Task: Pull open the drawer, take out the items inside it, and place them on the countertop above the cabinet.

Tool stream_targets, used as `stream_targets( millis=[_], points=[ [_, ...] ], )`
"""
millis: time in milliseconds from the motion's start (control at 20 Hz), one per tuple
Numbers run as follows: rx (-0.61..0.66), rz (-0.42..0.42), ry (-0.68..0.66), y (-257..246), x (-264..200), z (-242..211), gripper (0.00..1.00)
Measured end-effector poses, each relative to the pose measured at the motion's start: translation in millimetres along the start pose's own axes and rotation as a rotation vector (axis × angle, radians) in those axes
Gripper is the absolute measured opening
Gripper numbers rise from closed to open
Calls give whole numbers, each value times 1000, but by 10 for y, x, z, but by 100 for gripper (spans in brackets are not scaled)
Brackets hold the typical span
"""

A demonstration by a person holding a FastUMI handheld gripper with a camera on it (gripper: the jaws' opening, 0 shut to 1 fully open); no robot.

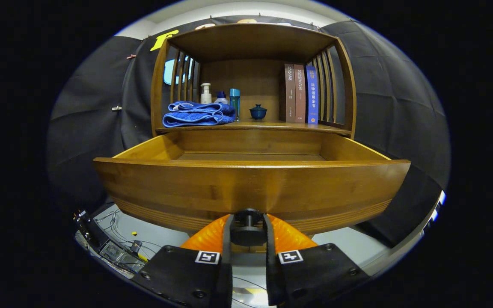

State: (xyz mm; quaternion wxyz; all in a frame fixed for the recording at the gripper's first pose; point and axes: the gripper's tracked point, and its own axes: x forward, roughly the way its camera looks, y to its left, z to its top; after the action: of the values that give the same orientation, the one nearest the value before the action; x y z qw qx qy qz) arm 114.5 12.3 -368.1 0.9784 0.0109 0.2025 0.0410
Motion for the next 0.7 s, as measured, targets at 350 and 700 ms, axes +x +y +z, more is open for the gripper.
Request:
stream_targets(
  millis=[350, 700],
  points=[
    [37, 8, 17, -111, -359, 48, 100],
    [23, 8, -19, -269, -636, 748, 100]
  ],
)
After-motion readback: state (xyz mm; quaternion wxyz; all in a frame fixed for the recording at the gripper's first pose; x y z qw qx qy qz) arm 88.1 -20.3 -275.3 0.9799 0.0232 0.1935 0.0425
